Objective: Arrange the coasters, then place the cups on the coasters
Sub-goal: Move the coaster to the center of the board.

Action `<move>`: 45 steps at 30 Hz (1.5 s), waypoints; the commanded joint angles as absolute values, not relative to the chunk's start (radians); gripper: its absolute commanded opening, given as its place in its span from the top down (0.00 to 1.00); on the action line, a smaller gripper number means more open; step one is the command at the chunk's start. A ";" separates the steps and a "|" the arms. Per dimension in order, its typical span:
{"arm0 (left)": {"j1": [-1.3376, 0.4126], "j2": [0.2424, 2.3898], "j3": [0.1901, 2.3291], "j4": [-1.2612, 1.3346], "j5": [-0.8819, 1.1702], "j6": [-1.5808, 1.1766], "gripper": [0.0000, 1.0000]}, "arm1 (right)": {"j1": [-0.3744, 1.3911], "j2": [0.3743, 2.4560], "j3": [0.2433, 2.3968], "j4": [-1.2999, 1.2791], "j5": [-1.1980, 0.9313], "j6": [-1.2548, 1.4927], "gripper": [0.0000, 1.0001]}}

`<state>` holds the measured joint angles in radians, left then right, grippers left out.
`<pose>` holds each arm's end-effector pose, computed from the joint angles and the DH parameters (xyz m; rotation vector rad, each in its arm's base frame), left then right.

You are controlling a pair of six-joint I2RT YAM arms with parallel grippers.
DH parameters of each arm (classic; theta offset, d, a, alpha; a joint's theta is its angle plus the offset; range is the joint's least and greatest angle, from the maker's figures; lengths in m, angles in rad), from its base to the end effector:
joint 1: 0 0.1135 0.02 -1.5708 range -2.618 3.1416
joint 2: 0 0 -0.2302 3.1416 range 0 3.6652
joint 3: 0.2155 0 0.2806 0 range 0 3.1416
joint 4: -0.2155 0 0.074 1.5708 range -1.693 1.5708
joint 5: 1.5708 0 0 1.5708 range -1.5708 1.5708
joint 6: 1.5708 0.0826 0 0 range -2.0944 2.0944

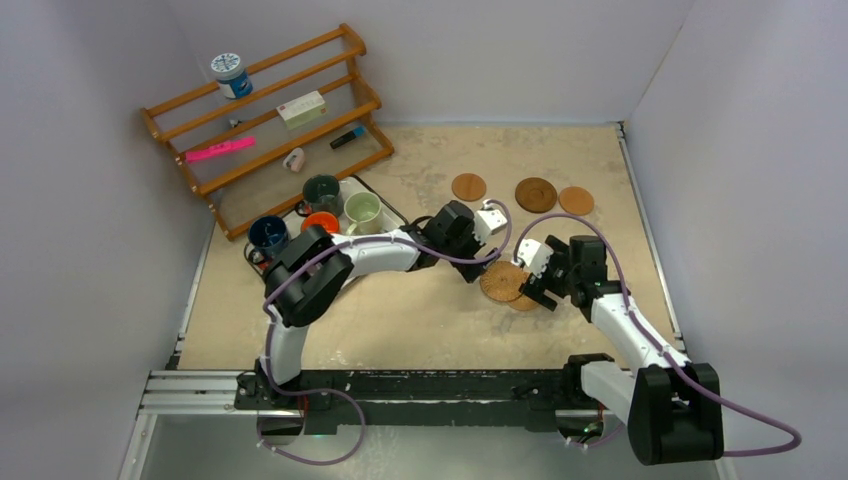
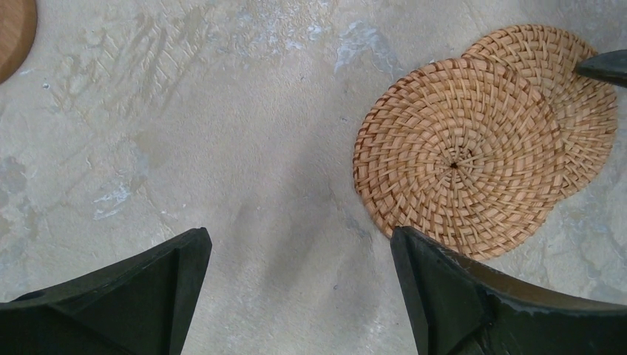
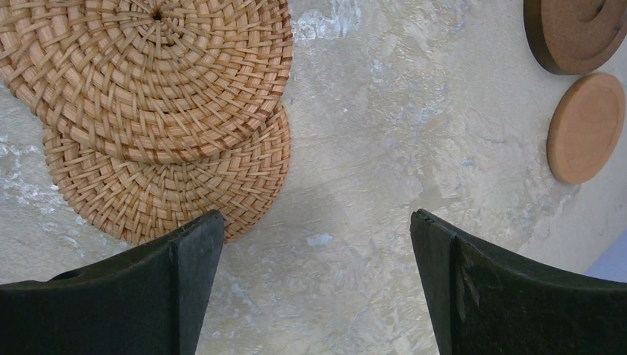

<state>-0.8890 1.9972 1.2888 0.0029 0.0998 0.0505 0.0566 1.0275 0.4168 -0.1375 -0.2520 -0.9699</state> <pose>0.2969 -0.3789 0.0890 1.1040 2.0559 -0.5450 0.2712 0.0360 0.0978 -1.2363 1.9355 -0.1803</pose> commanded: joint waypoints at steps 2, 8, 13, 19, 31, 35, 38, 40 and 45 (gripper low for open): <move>-0.880 2.019 1.334 0.012 0.158 -0.026 0.00 | 0.044 1.058 0.408 -0.235 -0.229 -0.994 0.01; -0.881 2.052 1.346 0.002 0.152 -0.048 0.00 | 0.044 1.060 0.405 -0.232 -0.232 -0.991 0.01; -0.883 2.069 1.346 0.002 0.130 -0.047 0.00 | 0.044 1.053 0.403 -0.234 -0.231 -0.992 0.01; -0.893 2.086 1.351 0.002 0.005 -0.026 0.00 | 0.044 1.045 0.401 -0.236 -0.221 -0.993 0.01; -0.894 2.119 1.371 -0.068 -0.197 0.023 0.00 | 0.022 1.019 0.399 -0.237 -0.155 -1.021 0.01; -0.895 2.121 1.372 -0.073 -0.233 0.049 0.00 | -0.013 1.027 0.403 -0.227 -0.145 -1.047 0.01; -0.894 2.115 1.373 -0.075 -0.252 0.067 0.00 | -0.073 1.040 0.411 -0.216 -0.138 -1.069 0.01; -0.895 2.108 1.371 -0.075 -0.264 0.077 0.00 | -0.107 1.048 0.423 -0.212 -0.140 -1.085 0.01; -0.893 2.074 1.368 -0.074 -0.258 0.087 0.00 | -0.152 1.042 0.462 -0.226 -0.167 -1.094 0.01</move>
